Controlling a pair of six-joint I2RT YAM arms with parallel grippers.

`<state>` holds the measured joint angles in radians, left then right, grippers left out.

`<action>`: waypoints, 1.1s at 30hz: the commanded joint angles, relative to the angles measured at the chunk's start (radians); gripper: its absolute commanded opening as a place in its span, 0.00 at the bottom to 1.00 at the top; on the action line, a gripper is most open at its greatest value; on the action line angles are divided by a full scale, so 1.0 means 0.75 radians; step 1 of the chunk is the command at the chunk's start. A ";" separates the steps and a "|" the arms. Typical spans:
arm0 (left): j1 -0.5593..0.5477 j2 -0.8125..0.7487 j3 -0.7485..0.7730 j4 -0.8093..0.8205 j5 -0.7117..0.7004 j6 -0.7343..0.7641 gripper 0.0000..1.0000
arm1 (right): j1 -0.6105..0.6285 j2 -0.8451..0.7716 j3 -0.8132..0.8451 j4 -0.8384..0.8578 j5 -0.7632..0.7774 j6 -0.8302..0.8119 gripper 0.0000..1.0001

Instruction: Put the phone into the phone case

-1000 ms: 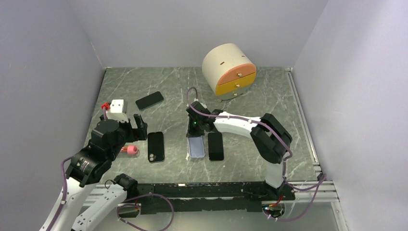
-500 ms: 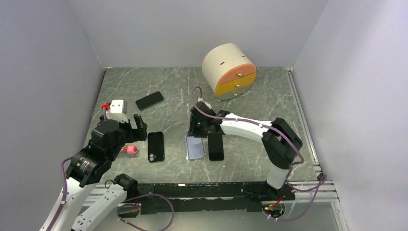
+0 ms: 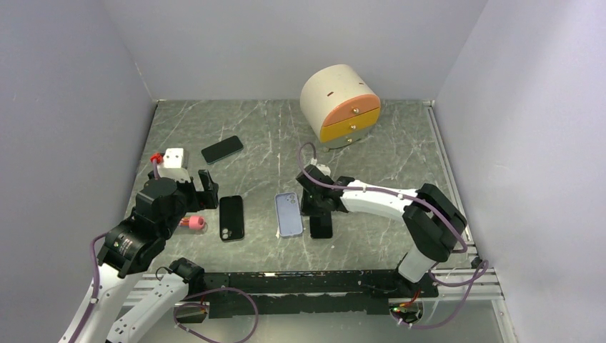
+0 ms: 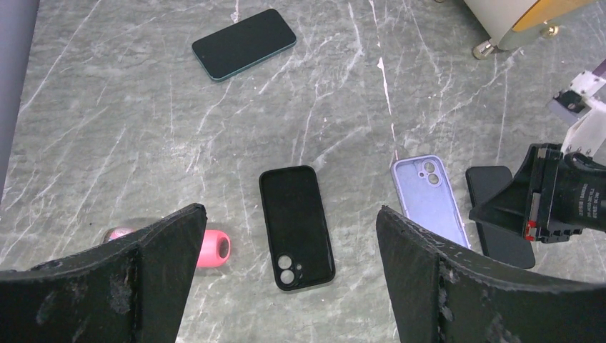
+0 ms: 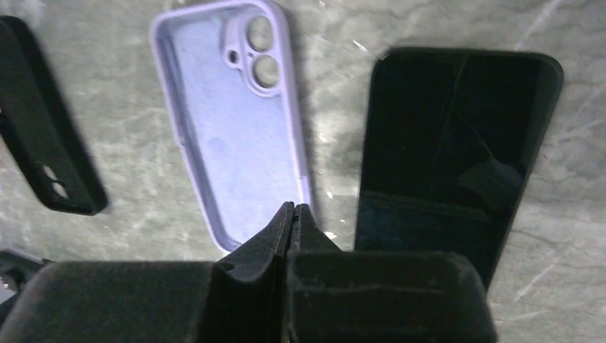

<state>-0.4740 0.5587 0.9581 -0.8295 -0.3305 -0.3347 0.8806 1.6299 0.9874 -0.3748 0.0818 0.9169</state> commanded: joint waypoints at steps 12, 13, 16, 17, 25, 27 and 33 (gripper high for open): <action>-0.004 0.009 0.019 0.042 0.002 -0.006 0.93 | 0.040 0.012 -0.099 -0.025 0.036 0.104 0.00; -0.003 0.010 0.021 0.040 -0.001 -0.007 0.93 | 0.040 0.015 -0.101 -0.044 0.042 0.107 0.00; -0.004 0.014 0.021 0.030 -0.003 -0.014 0.93 | 0.044 0.008 -0.123 -0.114 0.095 0.130 0.00; -0.004 0.013 0.020 0.032 -0.001 -0.014 0.93 | 0.045 -0.001 -0.140 -0.123 0.108 0.129 0.00; -0.003 0.043 0.023 0.043 0.022 -0.006 0.92 | 0.045 -0.123 -0.204 -0.272 0.235 0.156 0.00; -0.003 0.042 0.023 0.046 0.018 -0.005 0.92 | 0.043 -0.127 -0.210 -0.316 0.269 0.159 0.00; -0.004 0.040 0.013 0.074 0.046 0.008 0.92 | 0.010 -0.152 -0.256 -0.390 0.359 0.189 0.00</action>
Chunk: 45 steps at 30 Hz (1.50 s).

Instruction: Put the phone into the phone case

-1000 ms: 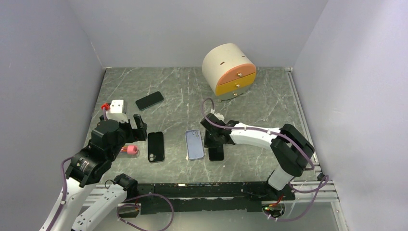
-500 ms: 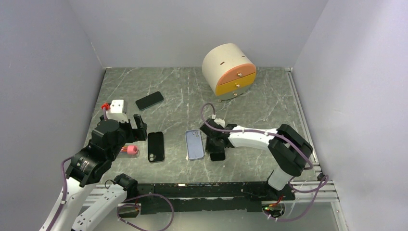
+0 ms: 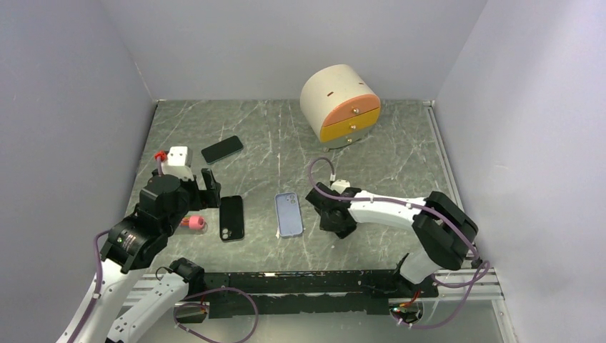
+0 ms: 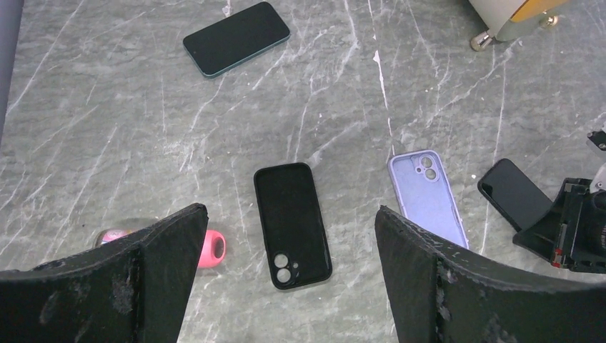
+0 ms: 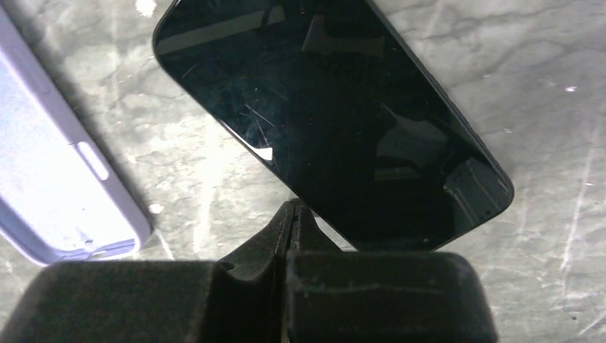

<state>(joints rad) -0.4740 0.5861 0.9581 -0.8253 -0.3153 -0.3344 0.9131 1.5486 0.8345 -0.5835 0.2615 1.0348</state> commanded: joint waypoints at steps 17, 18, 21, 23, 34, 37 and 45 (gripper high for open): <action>-0.004 0.000 0.015 0.064 0.034 0.005 0.92 | -0.458 -0.149 -0.254 0.055 0.143 -0.057 0.00; -0.003 -0.001 0.013 0.066 0.035 0.006 0.92 | -0.497 -0.158 -0.271 0.089 0.126 -0.060 0.00; -0.004 0.000 0.014 0.066 0.040 0.006 0.92 | -0.568 -0.175 -0.288 0.162 0.132 -0.051 0.00; -0.003 0.002 0.017 0.062 0.041 0.006 0.92 | -0.613 -0.156 -0.279 0.192 0.132 -0.033 0.00; -0.003 -0.033 0.011 0.055 0.029 -0.005 0.92 | -0.702 -0.140 0.002 -0.109 0.170 0.276 0.00; -0.004 -0.026 0.012 0.056 0.035 0.000 0.92 | -0.706 -0.136 0.087 -0.196 0.134 0.351 0.17; -0.004 -0.031 0.015 0.055 0.038 0.006 0.92 | -0.708 -0.103 0.180 -0.263 0.076 0.528 0.72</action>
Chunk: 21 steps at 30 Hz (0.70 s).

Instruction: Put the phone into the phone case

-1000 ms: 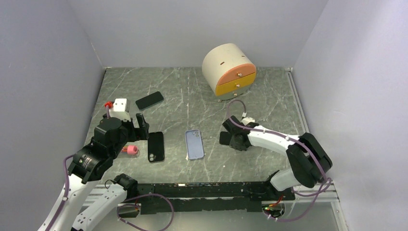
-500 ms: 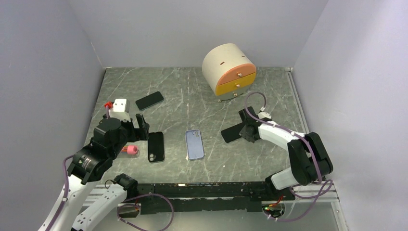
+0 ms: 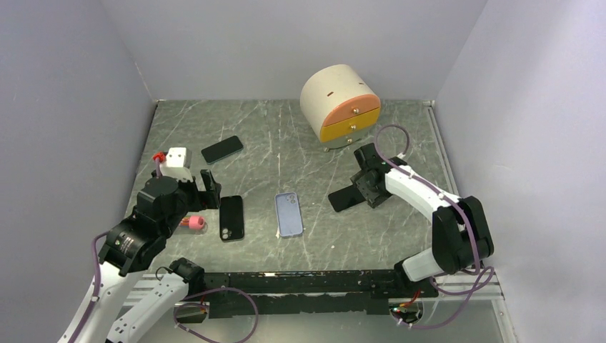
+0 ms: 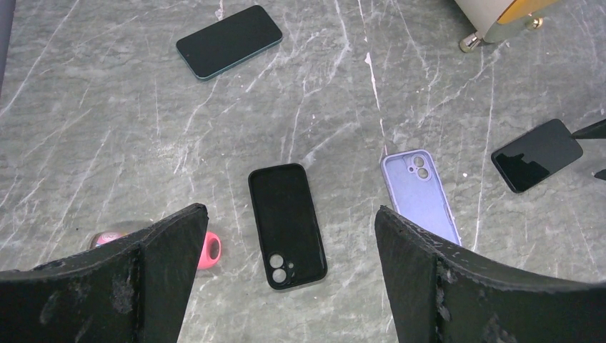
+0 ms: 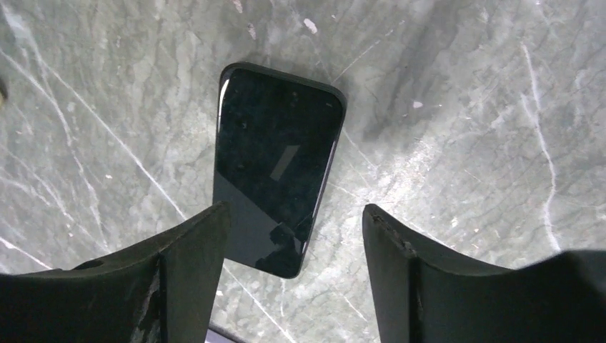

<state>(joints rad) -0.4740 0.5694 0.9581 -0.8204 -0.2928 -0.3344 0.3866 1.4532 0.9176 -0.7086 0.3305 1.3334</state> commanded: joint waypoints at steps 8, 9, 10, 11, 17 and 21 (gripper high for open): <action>-0.003 -0.024 0.015 0.046 0.004 0.009 0.92 | -0.006 0.164 0.199 -0.157 -0.026 0.205 0.94; -0.003 -0.026 0.015 0.045 0.004 0.010 0.92 | -0.006 0.177 0.200 -0.152 -0.043 0.223 0.95; -0.003 -0.027 0.014 0.046 0.003 0.010 0.93 | -0.006 0.189 0.203 -0.154 -0.059 0.244 0.95; -0.004 -0.030 0.013 0.045 0.003 0.010 0.93 | -0.006 0.209 0.211 -0.164 -0.074 0.265 0.95; -0.004 -0.046 0.011 0.048 -0.002 0.012 0.93 | -0.001 0.265 0.206 -0.095 -0.127 0.278 0.94; -0.003 -0.044 0.010 0.054 0.007 0.014 0.93 | 0.010 0.309 0.227 -0.095 -0.116 0.293 0.94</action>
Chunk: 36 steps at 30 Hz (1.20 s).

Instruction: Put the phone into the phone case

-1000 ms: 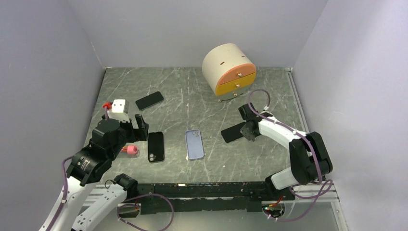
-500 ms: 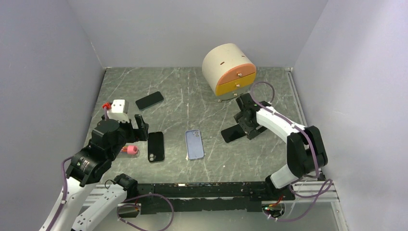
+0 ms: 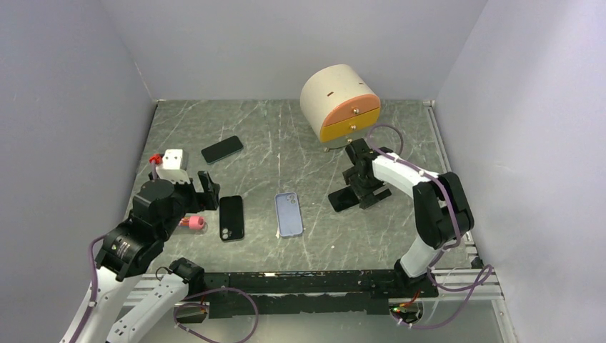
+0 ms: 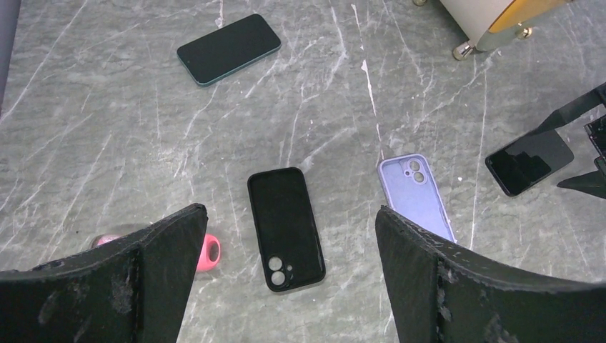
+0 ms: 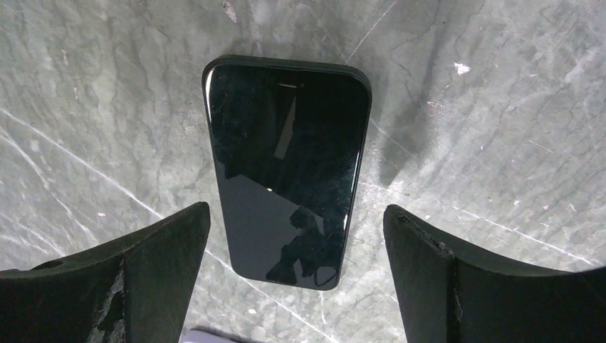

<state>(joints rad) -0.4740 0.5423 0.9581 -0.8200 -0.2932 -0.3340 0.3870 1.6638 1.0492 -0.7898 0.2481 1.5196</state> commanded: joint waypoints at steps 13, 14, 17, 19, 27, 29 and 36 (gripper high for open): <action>-0.004 -0.017 0.011 0.048 -0.004 0.012 0.93 | 0.033 0.145 0.122 -0.041 -0.005 0.092 0.91; -0.003 -0.018 0.009 0.050 -0.004 0.012 0.93 | 0.034 0.144 0.126 -0.057 0.001 0.101 0.91; -0.003 -0.013 0.009 0.050 -0.004 0.012 0.93 | 0.034 0.142 0.132 -0.082 0.015 0.127 0.89; -0.004 -0.008 0.011 0.049 -0.003 0.012 0.93 | 0.034 0.150 0.137 -0.112 0.016 0.150 0.89; -0.003 -0.012 0.011 0.048 -0.008 0.011 0.93 | 0.033 0.198 0.160 -0.141 0.007 0.161 0.88; -0.004 -0.011 0.011 0.049 -0.008 0.012 0.93 | 0.034 0.210 0.161 -0.133 0.001 0.156 0.88; -0.004 0.000 0.011 0.049 -0.007 0.012 0.92 | 0.034 0.242 0.172 -0.121 -0.008 0.158 0.86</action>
<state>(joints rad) -0.4740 0.5400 0.9581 -0.8204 -0.2935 -0.3340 0.4095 1.8145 1.1557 -0.8734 0.2420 1.6154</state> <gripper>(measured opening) 0.925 0.875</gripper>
